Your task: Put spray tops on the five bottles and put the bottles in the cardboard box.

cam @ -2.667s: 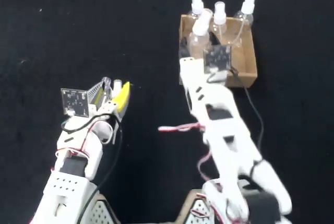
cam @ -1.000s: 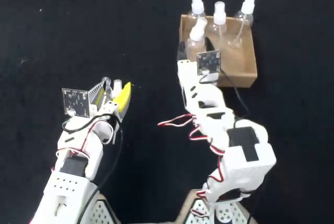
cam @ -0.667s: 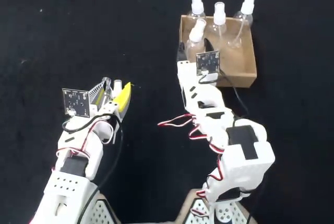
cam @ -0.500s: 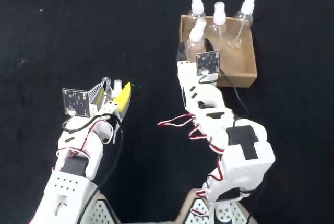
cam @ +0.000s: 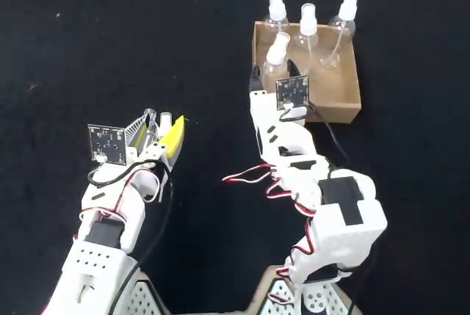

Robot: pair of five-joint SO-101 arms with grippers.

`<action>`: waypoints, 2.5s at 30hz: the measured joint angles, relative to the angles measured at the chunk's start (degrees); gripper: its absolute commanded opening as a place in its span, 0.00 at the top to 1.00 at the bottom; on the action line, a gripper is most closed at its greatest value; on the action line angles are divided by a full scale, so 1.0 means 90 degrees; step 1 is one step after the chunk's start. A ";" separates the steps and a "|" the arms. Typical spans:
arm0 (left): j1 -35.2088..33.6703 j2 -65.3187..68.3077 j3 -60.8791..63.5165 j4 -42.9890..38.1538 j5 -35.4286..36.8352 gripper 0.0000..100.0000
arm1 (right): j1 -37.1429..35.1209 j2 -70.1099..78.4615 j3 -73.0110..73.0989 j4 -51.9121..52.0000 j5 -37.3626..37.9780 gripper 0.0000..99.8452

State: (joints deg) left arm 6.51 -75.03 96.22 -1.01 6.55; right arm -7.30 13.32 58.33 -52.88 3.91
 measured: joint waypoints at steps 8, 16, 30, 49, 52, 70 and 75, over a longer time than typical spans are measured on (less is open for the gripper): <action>0.0000 0.0000 0.0000 0.0000 0.0000 0.76 | 0.0000 0.0000 0.0000 0.0000 0.0000 0.80; 0.0000 0.0000 0.0000 0.0000 0.0000 0.76 | 0.0000 0.0000 0.0000 0.0000 0.0000 0.80; 0.0000 0.0000 0.0000 0.0000 0.0000 0.76 | 0.0000 0.0000 0.0000 0.0000 0.0000 0.66; 0.0000 0.0000 0.0000 0.0000 0.0000 0.76 | -0.0078 0.0000 0.0166 -0.0020 0.0000 0.62; 0.0000 0.0000 0.0000 0.0000 0.0000 0.76 | -0.0078 0.0000 0.0166 -0.0029 0.0000 0.62; 0.0000 0.0000 0.0000 0.0000 0.0000 0.76 | -0.0078 -0.1270 0.1026 -0.0059 0.0000 0.62; 0.0000 0.0000 0.0000 0.0000 0.0000 0.76 | 0.0000 -0.1778 0.1407 -0.0059 0.0000 0.62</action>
State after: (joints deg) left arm 6.51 -75.03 96.22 -1.01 6.55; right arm -7.30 -2.68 70.99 -53.41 3.91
